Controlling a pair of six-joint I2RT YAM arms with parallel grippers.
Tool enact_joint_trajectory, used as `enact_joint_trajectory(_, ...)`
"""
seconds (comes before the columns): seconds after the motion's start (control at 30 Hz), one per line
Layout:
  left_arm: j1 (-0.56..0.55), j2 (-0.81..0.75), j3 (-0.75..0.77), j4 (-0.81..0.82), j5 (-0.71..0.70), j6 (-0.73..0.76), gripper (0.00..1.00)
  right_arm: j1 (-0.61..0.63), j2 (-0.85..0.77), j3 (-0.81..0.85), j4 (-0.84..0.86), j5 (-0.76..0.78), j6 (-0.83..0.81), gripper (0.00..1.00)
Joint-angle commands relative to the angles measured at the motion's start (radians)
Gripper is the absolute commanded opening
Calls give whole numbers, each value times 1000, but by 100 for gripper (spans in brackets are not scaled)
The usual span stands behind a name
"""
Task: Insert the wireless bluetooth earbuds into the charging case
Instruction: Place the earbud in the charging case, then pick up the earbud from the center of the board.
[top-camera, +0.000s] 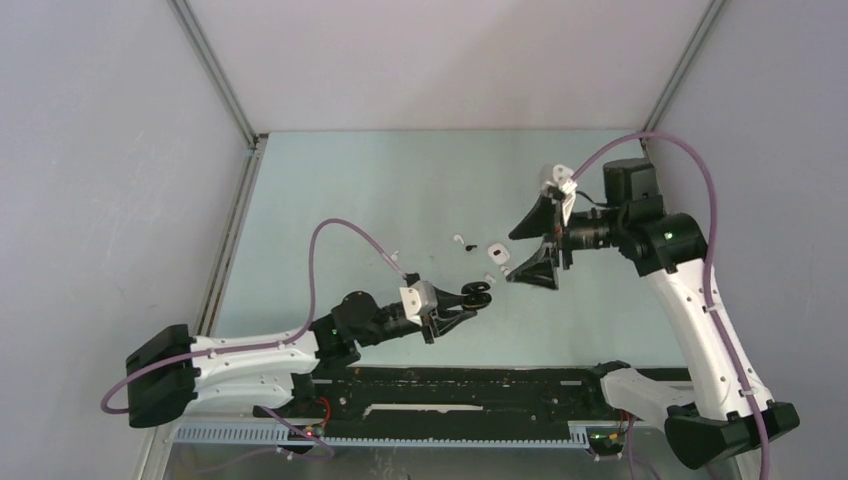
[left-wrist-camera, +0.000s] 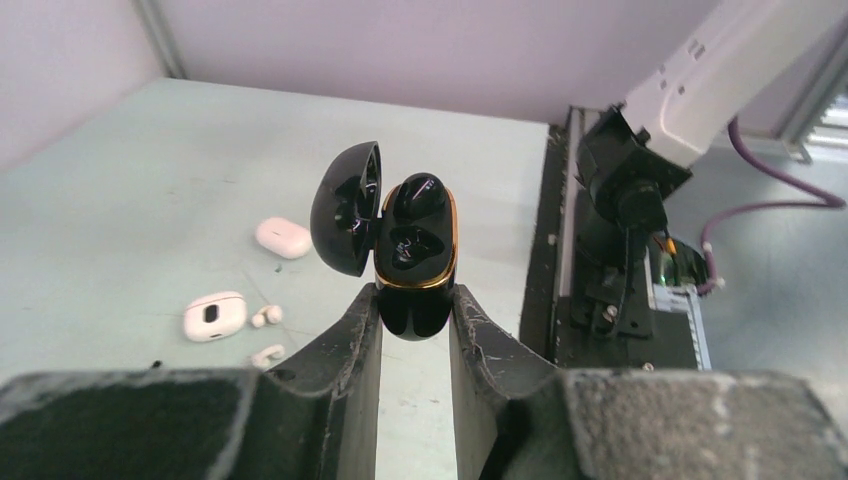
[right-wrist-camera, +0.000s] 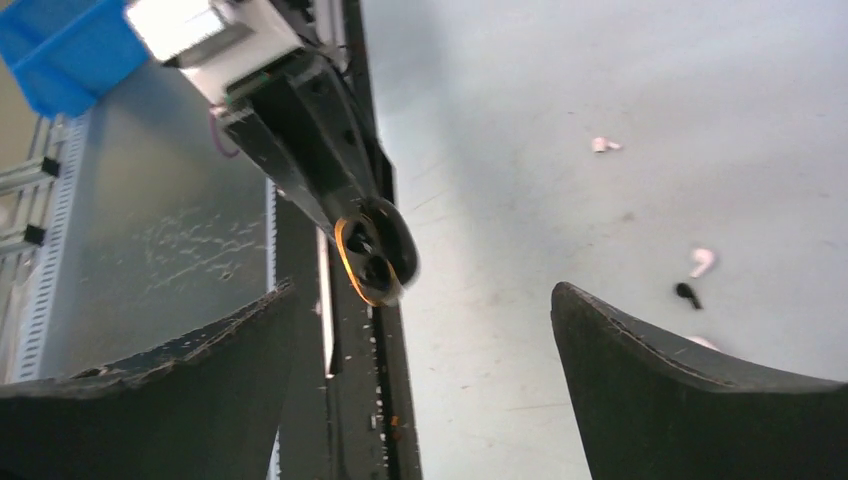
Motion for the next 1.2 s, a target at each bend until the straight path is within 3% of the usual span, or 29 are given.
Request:
enact_joint_trajectory(0.0,-3,-115,-31,-8,-148,-32,0,-78,88,37,-16,-19,1,91)
enact_joint_trajectory(0.1,-3,-178,-50,-70,-210,-38,0,-91,189,36,10,123,-32,70)
enact_joint_trajectory(0.2,-3,-234,-71,-115,-254,-47,0,-90,300,37,82,244,-70,55)
enact_joint_trajectory(0.4,-3,-322,-68,-197,-276,-69,0,-37,500,39,346,483,16,39)
enact_joint_trajectory(0.73,-3,-330,21,-324,-237,-40,0,87,838,151,418,734,26,30)
enact_joint_trajectory(0.9,-4,-323,22,-315,-227,-57,0,75,917,210,432,753,87,29)
enact_joint_trajectory(1.17,-4,-310,16,-291,-222,-67,0,138,1010,280,408,874,53,32)
